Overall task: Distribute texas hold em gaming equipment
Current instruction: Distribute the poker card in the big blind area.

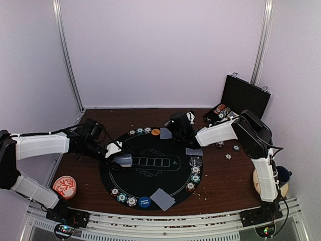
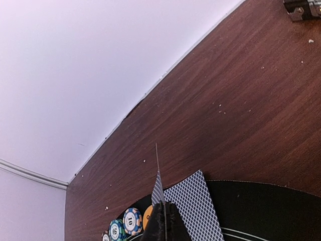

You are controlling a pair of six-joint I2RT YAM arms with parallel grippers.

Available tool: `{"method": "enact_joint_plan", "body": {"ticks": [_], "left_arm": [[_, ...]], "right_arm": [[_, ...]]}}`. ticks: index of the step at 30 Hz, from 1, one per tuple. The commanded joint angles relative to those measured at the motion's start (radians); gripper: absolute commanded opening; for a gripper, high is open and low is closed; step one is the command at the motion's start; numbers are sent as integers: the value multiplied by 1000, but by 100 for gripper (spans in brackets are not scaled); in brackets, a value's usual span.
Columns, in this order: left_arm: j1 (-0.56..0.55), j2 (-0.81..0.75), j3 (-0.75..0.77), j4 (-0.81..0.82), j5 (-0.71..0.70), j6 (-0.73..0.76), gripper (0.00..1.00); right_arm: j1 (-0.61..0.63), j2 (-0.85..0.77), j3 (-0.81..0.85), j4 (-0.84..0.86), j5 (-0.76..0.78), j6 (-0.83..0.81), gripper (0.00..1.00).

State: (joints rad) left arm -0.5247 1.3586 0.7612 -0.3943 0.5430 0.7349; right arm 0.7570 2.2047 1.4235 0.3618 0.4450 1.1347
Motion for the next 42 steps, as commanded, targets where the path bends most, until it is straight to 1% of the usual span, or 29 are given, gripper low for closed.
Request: {"method": "enact_joint_plan", "body": {"ticks": [1, 3, 14, 18, 20, 26, 35, 42], "left_arm": [[-4, -15, 10, 21, 20, -4, 13], [-4, -15, 10, 21, 22, -4, 13], [-4, -13, 9, 24, 22, 1, 13], [-4, -11, 9, 23, 20, 1, 13], [-3, -10, 9, 24, 21, 2, 13], [-4, -12, 9, 25, 21, 3, 13], [-3, -16, 7, 24, 21, 1, 13], [-3, -14, 7, 25, 20, 3, 13]], "right_arm": [[-5, 58, 40, 1, 26, 105, 0], [-5, 75, 40, 30, 24, 115, 0], [1, 148, 89, 20, 17, 143, 0], [5, 153, 99, 7, 23, 145, 4], [8, 158, 105, -1, 20, 143, 9], [25, 150, 112, -43, 34, 140, 15], [39, 161, 136, -81, 23, 127, 21], [41, 179, 157, -94, 11, 123, 21]]}}
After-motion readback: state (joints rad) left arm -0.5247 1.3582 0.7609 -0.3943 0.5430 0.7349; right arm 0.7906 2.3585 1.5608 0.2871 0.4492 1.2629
